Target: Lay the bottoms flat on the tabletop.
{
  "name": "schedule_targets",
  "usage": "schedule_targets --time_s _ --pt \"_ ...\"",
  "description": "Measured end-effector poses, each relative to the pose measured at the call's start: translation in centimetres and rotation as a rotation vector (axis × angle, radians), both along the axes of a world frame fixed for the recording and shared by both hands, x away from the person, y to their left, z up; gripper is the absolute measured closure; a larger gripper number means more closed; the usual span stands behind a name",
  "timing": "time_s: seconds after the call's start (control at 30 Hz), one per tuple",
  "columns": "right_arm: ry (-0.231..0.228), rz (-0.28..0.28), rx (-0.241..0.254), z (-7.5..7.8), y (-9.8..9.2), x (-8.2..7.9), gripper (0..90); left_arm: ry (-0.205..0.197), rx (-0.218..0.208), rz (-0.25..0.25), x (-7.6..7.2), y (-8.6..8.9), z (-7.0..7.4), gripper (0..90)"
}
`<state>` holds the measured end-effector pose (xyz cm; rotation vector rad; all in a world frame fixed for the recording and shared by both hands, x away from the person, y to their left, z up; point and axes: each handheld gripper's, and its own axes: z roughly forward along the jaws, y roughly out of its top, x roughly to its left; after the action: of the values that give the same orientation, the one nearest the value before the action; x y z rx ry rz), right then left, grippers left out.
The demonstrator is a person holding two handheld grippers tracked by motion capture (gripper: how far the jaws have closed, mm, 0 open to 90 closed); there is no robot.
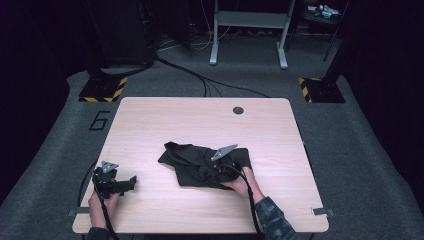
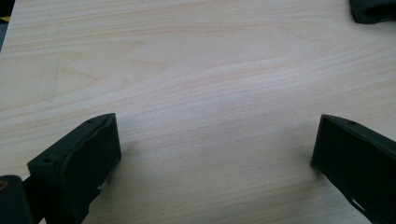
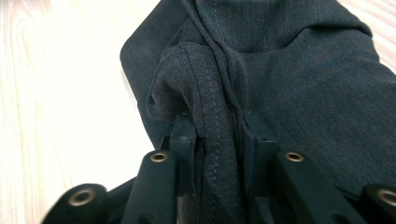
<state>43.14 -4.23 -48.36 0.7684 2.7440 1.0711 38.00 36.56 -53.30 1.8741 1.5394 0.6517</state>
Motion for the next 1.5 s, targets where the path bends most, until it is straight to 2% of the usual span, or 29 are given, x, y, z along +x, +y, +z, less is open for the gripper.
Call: schedule_targets --time_s 0.03,0.07,0.13,0.17,0.2,0.27,0.3,0.37,0.43,0.47,0.57,0.63,0.73,0.77,0.8,0.9,0.97,1.0,1.03,1.2,1.3,1.43,1.5 --pt "-0.002 -0.018 -0.008 0.2 0.3 -0.3 59.1 0.004 0.001 -0.001 0.0 0.0 0.0 0.7" --pt "-0.002 -0.018 -0.008 0.2 0.3 -0.3 59.1 0.004 0.001 -0.001 0.0 0.0 0.0 0.7" --pt "-0.051 -0.025 -0.050 0.4 0.9 -0.8 48.2 0.000 0.000 0.000 0.0 0.0 0.0 0.7" --pt "-0.109 -0.080 -0.106 0.6 1.9 -1.6 35.2 0.000 0.000 0.000 0.0 0.0 0.0 0.7" --pt "-0.109 -0.080 -0.106 0.6 1.9 -1.6 35.2 0.000 0.000 0.000 0.0 0.0 0.0 0.7" --pt "-0.145 -0.109 -0.138 0.7 2.6 -2.2 28.0 0.000 0.000 0.000 0.0 0.0 0.0 0.7" --pt "-0.167 -0.098 -0.168 0.8 2.9 -2.3 24.9 0.003 0.001 0.000 0.0 0.0 0.0 0.7" --pt "-0.167 -0.112 -0.176 0.8 3.3 -2.4 19.5 0.004 0.001 -0.001 0.0 0.0 0.0 0.7" --pt "-0.171 -0.142 -0.164 0.8 3.8 -2.6 15.8 0.000 0.000 0.000 0.0 0.0 0.0 0.7" --pt "-0.190 -0.132 -0.168 1.0 4.1 -2.5 14.3 0.004 0.001 0.000 0.0 0.0 0.0 0.7" --pt "-0.186 -0.141 -0.158 1.4 4.5 -2.8 14.4 0.004 0.002 -0.001 0.0 0.0 0.0 0.7" --pt "-0.215 -0.133 -0.162 1.8 4.9 -3.0 14.3 0.004 0.001 -0.001 0.0 0.0 0.0 0.7" --pt "-0.217 -0.121 -0.167 2.0 5.5 -3.0 13.4 0.004 0.001 -0.001 0.0 0.0 0.0 0.7" --pt "-0.179 -0.131 -0.176 2.0 5.8 -3.0 11.8 0.004 0.001 -0.001 0.0 0.0 0.0 0.7" --pt "-0.186 -0.125 -0.183 1.8 6.1 -2.8 11.2 0.004 0.001 -0.001 0.0 0.0 0.0 0.7" --pt "-0.182 -0.118 -0.222 1.3 6.8 -2.3 12.7 0.005 0.002 -0.002 0.0 0.0 0.0 0.7" --pt "-0.187 -0.103 -0.228 0.7 7.1 -1.9 20.6 0.004 0.001 -0.001 0.0 0.0 0.0 0.7" --pt "-0.165 -0.111 -0.240 0.4 7.2 -1.8 22.0 0.004 0.002 -0.002 0.0 0.0 0.0 0.7" --pt "-0.131 -0.119 -0.239 -0.2 7.3 -1.6 23.6 0.004 0.002 -0.002 0.0 0.0 0.0 0.7" --pt "-0.113 -0.109 -0.229 0.0 6.9 -1.5 36.4 0.004 0.002 -0.002 0.0 0.0 0.0 0.7" --pt "-0.107 -0.101 -0.200 0.3 6.3 -1.2 43.3 0.004 0.002 -0.002 0.0 0.0 0.0 0.7" --pt "-0.068 -0.120 -0.116 0.6 5.4 -0.9 55.7 0.000 0.000 0.000 0.0 0.0 0.0 0.7" --pt "-0.070 -0.136 -0.110 0.6 5.3 -0.8 60.4 0.000 0.001 0.000 0.0 0.0 0.0 0.7"
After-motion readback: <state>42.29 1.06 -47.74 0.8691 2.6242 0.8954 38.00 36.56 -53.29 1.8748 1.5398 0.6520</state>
